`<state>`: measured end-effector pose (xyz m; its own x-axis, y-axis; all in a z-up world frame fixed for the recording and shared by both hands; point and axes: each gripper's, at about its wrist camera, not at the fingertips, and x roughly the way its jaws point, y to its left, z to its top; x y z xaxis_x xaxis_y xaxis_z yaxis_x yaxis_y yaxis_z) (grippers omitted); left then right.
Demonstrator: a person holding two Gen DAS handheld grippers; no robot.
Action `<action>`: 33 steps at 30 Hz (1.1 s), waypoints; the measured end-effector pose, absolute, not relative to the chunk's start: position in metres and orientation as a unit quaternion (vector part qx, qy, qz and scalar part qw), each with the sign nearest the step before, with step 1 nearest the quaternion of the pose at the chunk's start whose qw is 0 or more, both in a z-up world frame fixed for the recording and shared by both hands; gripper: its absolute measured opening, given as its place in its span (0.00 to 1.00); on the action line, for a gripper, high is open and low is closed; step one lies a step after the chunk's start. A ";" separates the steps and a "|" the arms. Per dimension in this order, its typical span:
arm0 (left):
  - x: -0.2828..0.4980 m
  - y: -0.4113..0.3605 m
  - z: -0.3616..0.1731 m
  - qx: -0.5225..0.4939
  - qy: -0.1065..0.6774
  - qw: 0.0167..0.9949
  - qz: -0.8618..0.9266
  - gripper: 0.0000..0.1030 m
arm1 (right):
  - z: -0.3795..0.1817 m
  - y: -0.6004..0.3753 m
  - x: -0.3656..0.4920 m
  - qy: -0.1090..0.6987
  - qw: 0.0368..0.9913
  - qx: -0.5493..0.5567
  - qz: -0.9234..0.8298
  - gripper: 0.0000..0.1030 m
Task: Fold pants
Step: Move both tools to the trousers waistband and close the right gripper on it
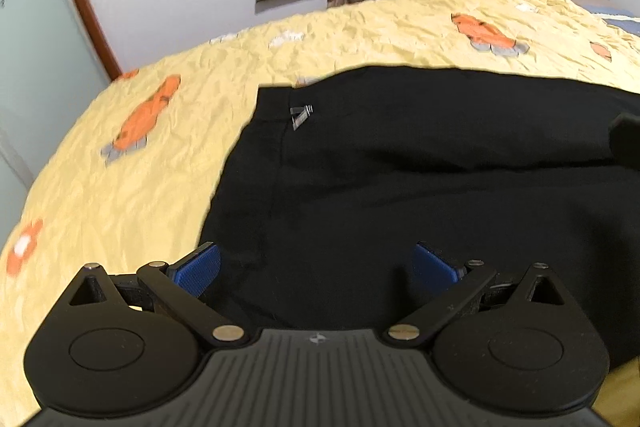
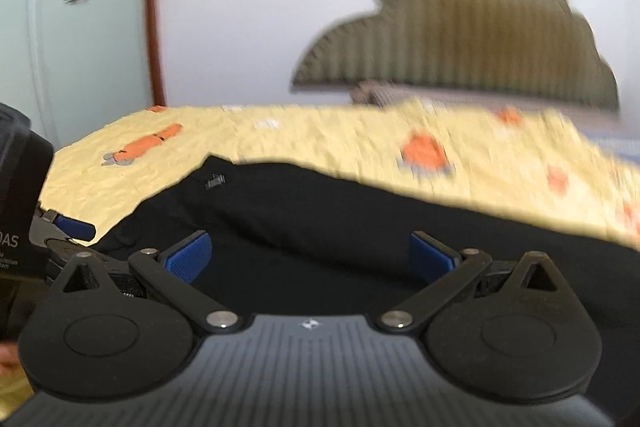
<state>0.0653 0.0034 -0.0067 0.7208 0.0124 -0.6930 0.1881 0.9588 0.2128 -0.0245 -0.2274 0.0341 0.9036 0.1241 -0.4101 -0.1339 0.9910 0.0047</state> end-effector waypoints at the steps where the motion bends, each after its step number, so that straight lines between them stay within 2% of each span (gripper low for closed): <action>1: 0.070 0.006 -0.004 0.135 0.366 0.919 -0.054 1.00 | 0.038 -0.227 -0.019 0.198 0.977 -0.025 0.073 1.00; 4: 0.086 0.019 0.004 0.117 0.360 0.921 -0.087 1.00 | 0.044 -0.230 0.012 0.200 0.970 -0.067 0.117 1.00; 14: 0.181 0.055 0.010 0.125 0.354 0.897 -0.231 1.00 | 0.025 -0.252 0.137 0.282 0.916 -0.139 0.248 1.00; 19: 0.246 0.068 -0.003 0.094 0.390 0.868 -0.293 1.00 | 0.010 -0.271 0.200 0.340 0.896 -0.135 0.253 1.00; 22: 0.279 0.071 -0.010 0.077 0.398 0.859 -0.313 1.00 | 0.000 -0.287 0.228 0.366 0.882 -0.119 0.272 0.96; 26: 0.299 0.061 -0.013 0.116 0.378 0.875 -0.281 1.00 | -0.009 -0.297 0.253 0.375 0.870 -0.116 0.299 0.95; 28: 0.302 0.054 -0.015 0.132 0.366 0.882 -0.267 1.00 | -0.014 -0.298 0.265 0.387 0.863 -0.124 0.301 0.91; 31: 0.300 0.040 -0.018 0.168 0.348 0.886 -0.256 1.00 | -0.023 -0.299 0.278 0.411 0.849 -0.128 0.305 0.78; 33: 0.299 0.033 -0.020 0.193 0.333 0.887 -0.255 0.99 | -0.028 -0.299 0.284 0.424 0.841 -0.130 0.311 0.58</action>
